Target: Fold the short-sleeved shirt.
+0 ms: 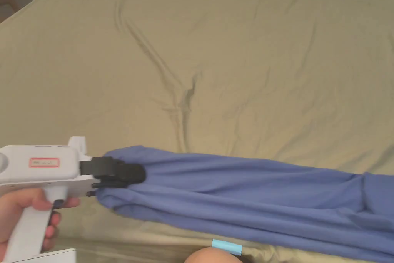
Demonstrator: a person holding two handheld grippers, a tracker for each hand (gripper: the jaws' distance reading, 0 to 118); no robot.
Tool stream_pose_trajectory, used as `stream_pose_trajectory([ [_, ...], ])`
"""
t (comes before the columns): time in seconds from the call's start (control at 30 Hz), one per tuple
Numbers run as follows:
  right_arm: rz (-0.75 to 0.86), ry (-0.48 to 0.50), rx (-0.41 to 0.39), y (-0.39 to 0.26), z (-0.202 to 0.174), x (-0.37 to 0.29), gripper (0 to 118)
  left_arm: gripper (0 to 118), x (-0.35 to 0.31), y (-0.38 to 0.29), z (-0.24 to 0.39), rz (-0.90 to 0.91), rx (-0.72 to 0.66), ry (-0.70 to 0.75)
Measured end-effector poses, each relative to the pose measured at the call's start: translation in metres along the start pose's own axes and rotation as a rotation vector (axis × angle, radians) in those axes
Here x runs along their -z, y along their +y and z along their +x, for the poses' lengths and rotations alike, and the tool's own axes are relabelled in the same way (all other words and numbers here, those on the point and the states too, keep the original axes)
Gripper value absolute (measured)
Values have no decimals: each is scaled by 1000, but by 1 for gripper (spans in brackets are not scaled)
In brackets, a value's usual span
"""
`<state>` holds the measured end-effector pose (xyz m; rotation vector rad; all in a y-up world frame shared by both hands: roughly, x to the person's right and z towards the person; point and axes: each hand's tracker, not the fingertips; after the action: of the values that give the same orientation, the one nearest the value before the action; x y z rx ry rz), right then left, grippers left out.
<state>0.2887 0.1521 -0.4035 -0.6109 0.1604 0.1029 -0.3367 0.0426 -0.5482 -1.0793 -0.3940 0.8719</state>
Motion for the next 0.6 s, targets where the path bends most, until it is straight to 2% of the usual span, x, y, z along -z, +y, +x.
stream_pose_trajectory([
  [0.07, 11, 12, 8, 0, 1, 4, 1, 8, -23, 7, -8, -8, -36, 101],
  [0.13, 24, 47, 27, -2, 4, 6, 1, 8, -40, 7, 9, -12, 0, 191],
  [0.23, 27, 73, 26, -8, 7, 11, 1, 8, -46, 1, 72, -56, 144, 258],
  [0.3, 19, 85, 23, -12, 8, 16, 1, 8, -38, -4, 122, 2, 208, 407],
  [0.33, 15, 94, 29, -14, 9, 18, 1, 8, -31, -7, 142, 4, 244, 432],
  [0.5, 49, 140, 53, -19, 18, 15, 1, 8, 38, -37, 227, -127, 358, 423],
  [0.6, 76, 160, 83, -19, 30, 10, 1, 8, 95, -57, 246, -185, 398, 427],
])
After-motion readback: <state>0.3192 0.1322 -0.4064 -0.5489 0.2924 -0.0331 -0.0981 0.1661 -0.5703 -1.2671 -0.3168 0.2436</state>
